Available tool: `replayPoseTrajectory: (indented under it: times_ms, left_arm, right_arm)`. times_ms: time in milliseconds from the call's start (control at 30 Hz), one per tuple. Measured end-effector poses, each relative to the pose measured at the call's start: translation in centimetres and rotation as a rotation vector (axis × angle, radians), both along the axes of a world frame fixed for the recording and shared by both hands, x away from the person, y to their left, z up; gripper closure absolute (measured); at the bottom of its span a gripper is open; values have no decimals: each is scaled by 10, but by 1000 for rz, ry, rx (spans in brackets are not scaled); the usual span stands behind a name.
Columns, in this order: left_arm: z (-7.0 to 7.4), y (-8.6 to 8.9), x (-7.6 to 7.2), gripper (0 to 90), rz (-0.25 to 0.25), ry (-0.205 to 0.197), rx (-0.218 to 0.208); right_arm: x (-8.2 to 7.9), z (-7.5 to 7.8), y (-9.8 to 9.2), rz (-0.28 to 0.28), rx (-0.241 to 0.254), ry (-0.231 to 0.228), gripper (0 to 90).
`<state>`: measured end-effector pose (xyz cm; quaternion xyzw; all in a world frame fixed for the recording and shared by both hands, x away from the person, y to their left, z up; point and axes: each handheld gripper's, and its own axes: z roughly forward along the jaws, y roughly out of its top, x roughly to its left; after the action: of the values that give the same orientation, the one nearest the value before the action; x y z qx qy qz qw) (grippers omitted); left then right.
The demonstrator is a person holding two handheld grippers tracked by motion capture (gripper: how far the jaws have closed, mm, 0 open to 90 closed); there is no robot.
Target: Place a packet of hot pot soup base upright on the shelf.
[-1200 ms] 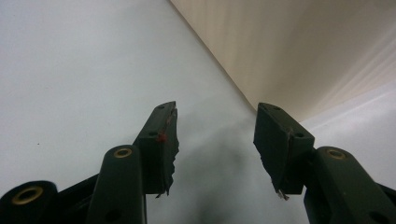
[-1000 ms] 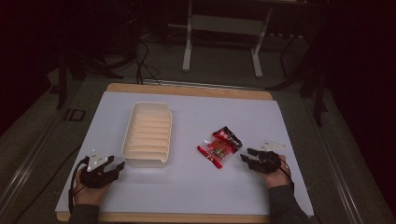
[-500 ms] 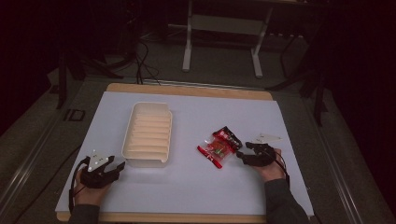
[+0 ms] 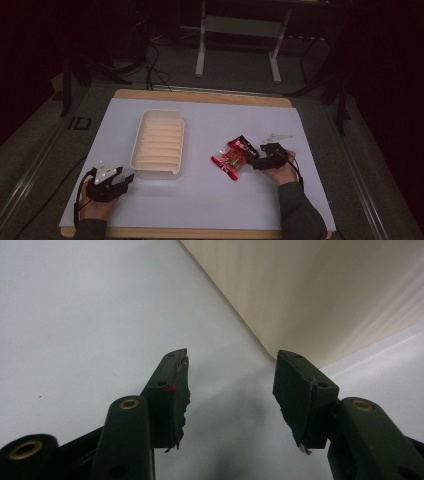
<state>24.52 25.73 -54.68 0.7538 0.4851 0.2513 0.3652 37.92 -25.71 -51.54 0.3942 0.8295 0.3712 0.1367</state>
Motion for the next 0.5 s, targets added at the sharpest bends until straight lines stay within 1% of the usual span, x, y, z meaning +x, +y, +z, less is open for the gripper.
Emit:
replayPoseTrajectory:
  times_ms: [33, 67, 133, 300, 367, 433, 500]
  left_arm:
    - [0, 0, 0, 483, -1, -1, 2]
    - [0, 0, 0, 483, -1, 0, 2]
    - [0, -1, 0, 481, -2, -1, 2]
    - [0, -1, 0, 481, -3, -3, 4]
    - [0, -1, 0, 480, -4, -4, 3]
    - [0, -1, 0, 479, -4, -4, 4]
    - [0, -1, -1, 479, -5, -6, 6]
  right_arm:
    - [2, -1, 2, 0, -12, -2, 129]
    - [6, -3, 5, 1, -12, 14, 126]
    - [9, -4, 7, 3, -10, 24, 126]
    - [18, -13, 9, -13, -21, 62, 139]
    - [20, -16, 8, -18, -9, 80, 156]
    - [22, -17, 6, -38, 8, 90, 208]
    - [23, -17, 3, -40, 26, 94, 246]
